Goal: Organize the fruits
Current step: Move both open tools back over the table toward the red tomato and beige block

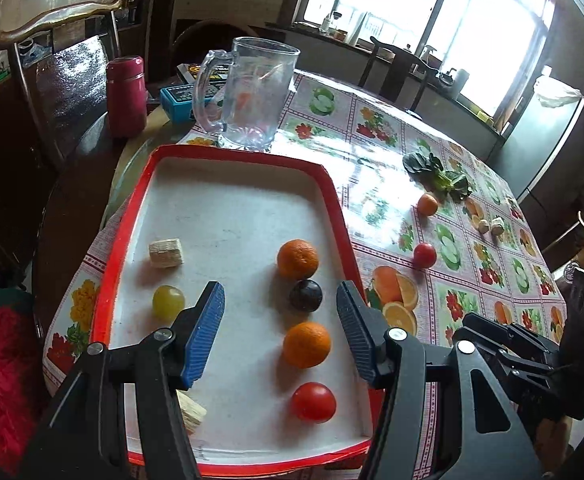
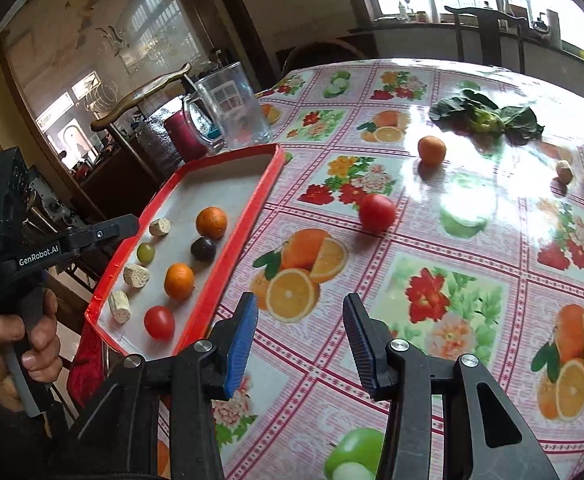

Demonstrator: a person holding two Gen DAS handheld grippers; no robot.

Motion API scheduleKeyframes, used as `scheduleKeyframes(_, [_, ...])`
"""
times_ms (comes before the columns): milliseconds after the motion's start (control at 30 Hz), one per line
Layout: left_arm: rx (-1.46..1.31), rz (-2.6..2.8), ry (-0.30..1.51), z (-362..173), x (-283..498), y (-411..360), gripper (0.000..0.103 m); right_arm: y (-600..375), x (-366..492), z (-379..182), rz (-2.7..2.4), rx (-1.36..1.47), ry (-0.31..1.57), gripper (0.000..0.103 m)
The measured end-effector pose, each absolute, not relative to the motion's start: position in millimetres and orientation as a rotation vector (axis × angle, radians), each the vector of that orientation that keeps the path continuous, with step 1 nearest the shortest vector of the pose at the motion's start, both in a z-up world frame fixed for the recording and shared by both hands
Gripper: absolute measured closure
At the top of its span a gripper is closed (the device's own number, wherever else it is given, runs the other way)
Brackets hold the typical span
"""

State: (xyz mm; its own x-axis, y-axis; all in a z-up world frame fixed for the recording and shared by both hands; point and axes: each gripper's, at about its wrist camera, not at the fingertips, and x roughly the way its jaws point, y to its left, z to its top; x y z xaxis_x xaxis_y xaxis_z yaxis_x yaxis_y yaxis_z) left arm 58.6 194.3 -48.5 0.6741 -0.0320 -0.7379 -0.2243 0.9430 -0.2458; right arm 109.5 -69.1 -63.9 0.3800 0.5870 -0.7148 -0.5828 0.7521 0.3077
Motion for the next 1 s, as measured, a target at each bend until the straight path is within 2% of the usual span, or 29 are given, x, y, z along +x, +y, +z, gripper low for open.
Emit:
scheduleKeyframes(500, [-0.248,-0.022,0.862,-47,84,120,0.046,-151,125,-70,0.616,0.098,0.914,0.055])
scheduleKeyframes(1000, [-0.184,-0.097,0.905,-57,118,70,0.046,-173,157,-80,0.563,0.112,0.923,0.055])
